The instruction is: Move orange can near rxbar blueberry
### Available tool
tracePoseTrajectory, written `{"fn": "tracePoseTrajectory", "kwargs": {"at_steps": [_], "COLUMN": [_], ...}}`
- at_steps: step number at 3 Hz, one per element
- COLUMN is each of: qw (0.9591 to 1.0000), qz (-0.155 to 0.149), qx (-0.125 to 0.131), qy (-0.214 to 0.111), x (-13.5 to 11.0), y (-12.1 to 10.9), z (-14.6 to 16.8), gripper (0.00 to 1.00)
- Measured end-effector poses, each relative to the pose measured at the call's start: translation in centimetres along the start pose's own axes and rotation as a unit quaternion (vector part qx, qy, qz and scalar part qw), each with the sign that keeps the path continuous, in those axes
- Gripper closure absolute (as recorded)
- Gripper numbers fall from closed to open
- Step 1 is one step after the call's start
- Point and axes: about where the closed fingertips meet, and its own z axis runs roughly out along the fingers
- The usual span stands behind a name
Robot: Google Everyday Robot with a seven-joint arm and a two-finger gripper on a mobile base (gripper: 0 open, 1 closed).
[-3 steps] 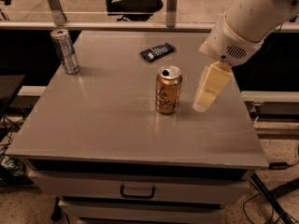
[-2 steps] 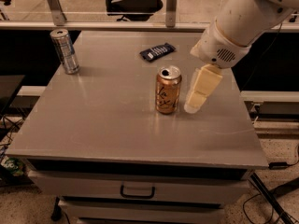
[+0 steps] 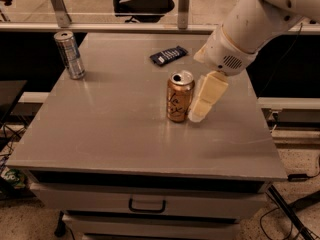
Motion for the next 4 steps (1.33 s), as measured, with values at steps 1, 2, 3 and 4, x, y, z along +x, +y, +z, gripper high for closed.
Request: {"fn": "tracePoseTrajectory", "kwargs": {"at_steps": [1,2,3,4], "qw": [1.0000,0.9999,0.9998,0.9997], "qz": [-0.007,-0.008,-0.013,-0.017], "qx": [-0.003,-0.004,-0.005,-0.007], "qy": [-0.006,-0.007,-0.014,-0.017], "x": [-0.3,-0.3,-1.0,-1.5], "y": [-0.2,-0.2,-0.4,-0.4], "z": [0.8,0.9,1.3,1.7], "gripper": [0.00,0.00,0.00,0.15]}}
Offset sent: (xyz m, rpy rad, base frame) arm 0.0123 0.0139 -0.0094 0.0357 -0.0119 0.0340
